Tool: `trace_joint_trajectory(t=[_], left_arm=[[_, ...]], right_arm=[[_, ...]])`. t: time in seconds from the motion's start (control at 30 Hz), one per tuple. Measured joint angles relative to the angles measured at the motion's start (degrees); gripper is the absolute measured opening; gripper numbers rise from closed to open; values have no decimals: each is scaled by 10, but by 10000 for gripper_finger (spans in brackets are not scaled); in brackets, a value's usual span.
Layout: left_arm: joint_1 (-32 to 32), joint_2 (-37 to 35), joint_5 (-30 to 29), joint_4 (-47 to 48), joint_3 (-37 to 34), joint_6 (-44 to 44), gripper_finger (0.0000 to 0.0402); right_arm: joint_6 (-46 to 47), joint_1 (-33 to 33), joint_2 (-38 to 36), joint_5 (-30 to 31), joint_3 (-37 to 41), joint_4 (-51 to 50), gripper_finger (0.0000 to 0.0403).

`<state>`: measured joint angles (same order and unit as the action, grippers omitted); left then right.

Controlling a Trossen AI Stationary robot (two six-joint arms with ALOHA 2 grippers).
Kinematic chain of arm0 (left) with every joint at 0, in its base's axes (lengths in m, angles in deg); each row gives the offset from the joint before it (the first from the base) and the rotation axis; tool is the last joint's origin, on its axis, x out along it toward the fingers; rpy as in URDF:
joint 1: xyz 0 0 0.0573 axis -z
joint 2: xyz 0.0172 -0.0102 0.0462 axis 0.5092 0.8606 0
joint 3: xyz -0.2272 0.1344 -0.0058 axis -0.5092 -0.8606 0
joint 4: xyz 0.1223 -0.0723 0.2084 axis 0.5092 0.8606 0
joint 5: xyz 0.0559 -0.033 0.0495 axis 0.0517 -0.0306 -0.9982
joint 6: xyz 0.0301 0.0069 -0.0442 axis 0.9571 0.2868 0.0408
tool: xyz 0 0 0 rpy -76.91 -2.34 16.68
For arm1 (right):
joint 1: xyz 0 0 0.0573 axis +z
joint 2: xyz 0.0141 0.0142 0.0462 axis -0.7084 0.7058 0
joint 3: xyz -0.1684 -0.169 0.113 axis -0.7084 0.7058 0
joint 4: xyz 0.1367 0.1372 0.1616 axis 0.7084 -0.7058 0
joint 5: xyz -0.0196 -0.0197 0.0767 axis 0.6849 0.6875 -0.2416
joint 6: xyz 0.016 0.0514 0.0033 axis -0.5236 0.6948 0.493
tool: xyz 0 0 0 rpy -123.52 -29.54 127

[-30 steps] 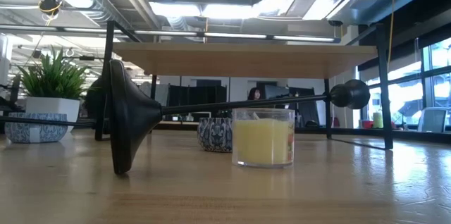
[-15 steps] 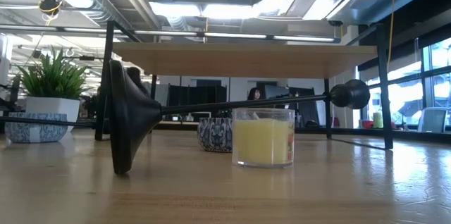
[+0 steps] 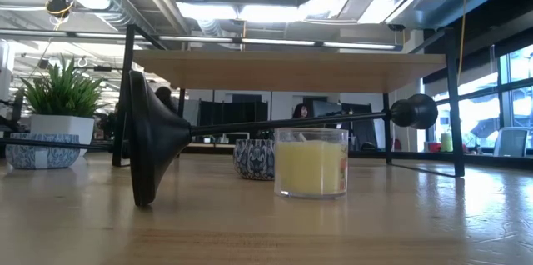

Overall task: Pick & Place candle stick holders
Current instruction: Put the right blue scented candle on the shelf

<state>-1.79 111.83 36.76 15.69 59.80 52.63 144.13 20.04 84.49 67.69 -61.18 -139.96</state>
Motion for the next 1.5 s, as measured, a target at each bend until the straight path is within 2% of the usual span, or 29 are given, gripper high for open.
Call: trace_joint_trajectory(t=[0.13, 0.3, 0.57, 0.63, 0.77, 0.87, 1.07, 1.5], left_arm=[[-20, 0, -1, 0, 0, 47, 30], [-48, 7, 4, -6, 0, 109, 80], [-64, 60, 49, -4, 0, 187, 135], [-60, 73, 35, -4, -1, 198, 138], [-56, 83, -33, -5, -1, 205, 137], [-61, 84, -52, -5, -1, 206, 135], [-84, 88, -5, -3, -8, 202, 135], [-110, 110, 15, -2, -8, 202, 134]], right_arm=[[19, -2, 0, 22, 0, 0, 10], [28, -6, 0, 39, 0, 0, 10], [29, -16, 0, 53, 0, 0, 10], [30, -18, 0, 53, 0, 0, 10], [32, -21, 0, 53, 0, 0, 10], [32, -22, 0, 62, 0, 0, 10], [33, -28, 0, 83, 0, 0, 10], [19, -44, 0, 87, 0, 0, 10]])
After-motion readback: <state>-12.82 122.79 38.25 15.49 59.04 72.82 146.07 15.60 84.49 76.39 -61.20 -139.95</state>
